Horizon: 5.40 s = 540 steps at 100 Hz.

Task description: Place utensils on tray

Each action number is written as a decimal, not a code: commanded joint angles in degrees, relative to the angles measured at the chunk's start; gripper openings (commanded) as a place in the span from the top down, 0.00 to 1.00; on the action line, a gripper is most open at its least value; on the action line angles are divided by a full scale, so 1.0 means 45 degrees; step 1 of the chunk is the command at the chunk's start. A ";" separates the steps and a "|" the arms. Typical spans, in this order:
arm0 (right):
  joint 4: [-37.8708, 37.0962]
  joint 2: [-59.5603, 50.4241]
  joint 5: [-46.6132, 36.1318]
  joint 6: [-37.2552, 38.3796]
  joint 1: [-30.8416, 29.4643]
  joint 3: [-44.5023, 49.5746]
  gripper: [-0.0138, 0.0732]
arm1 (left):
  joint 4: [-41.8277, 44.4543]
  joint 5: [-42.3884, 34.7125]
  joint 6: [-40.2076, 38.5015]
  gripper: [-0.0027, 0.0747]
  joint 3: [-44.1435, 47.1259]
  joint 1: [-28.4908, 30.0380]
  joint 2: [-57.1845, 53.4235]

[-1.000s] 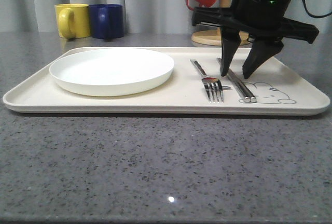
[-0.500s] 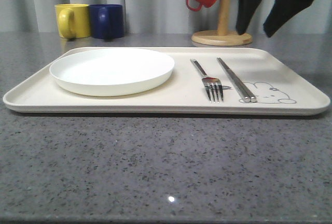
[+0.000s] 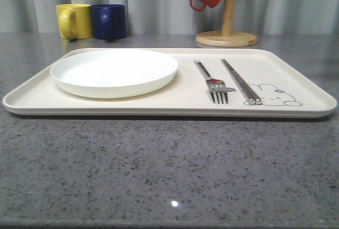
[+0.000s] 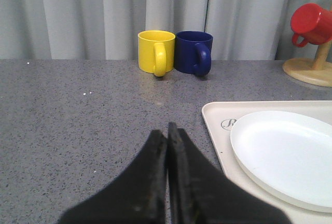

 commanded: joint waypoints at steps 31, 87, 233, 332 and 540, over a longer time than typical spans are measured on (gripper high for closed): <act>-0.0139 0.0332 -0.0113 -0.1304 -0.1664 -0.0408 0.42 | -0.0146 -0.1010 0.0022 0.99 -0.0362 0.0039 0.0094; 0.0580 0.1870 -0.0294 -0.1887 -0.1898 -0.0408 0.42 | -0.0146 -0.1010 0.0022 0.99 -0.0362 0.0039 0.0094; 0.1293 -0.1102 0.0083 0.1015 0.1067 -0.0422 0.88 | -0.0146 -0.1010 0.0022 0.99 -0.0362 0.0039 0.0094; 0.0457 0.1582 -0.1514 0.3585 0.4040 -0.0422 0.88 | -0.0146 -0.1010 0.0022 0.99 -0.0362 0.0039 0.0094; -0.2191 -1.0458 -0.7576 0.2861 0.1696 0.8519 0.56 | -0.0146 -0.1010 0.0022 0.99 -0.0362 0.0039 0.0094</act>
